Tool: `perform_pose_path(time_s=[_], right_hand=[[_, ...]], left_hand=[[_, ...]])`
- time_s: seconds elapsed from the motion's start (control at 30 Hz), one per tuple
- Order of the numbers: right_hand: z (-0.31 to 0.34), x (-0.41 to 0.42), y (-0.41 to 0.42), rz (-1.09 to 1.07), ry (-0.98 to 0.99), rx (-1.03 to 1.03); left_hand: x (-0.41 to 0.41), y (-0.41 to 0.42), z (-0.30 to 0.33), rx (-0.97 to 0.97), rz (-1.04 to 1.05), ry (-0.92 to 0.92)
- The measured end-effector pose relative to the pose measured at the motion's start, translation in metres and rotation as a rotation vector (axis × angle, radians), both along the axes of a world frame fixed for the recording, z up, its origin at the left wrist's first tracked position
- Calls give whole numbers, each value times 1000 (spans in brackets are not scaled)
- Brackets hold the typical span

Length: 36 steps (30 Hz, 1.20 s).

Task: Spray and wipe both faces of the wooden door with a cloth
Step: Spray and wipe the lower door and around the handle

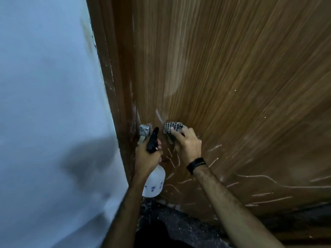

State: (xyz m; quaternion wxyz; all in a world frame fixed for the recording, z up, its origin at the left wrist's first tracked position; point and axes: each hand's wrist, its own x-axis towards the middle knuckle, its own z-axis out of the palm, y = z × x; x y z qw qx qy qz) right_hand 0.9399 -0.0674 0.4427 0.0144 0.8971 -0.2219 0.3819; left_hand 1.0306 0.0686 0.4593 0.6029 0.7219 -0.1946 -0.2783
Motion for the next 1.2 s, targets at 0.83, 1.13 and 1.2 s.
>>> perform_pose_path(time_s=[0.83,1.13,1.2], right_hand=[[38,60,-23,194,248,-606],[49,90,-14,239,204,-552],[57,106,-6,208,94,-476]], left_hand=[[35,7,-24,113,24,111],[39,9,-25,105,75,164],[39,11,-27,102,97,165]])
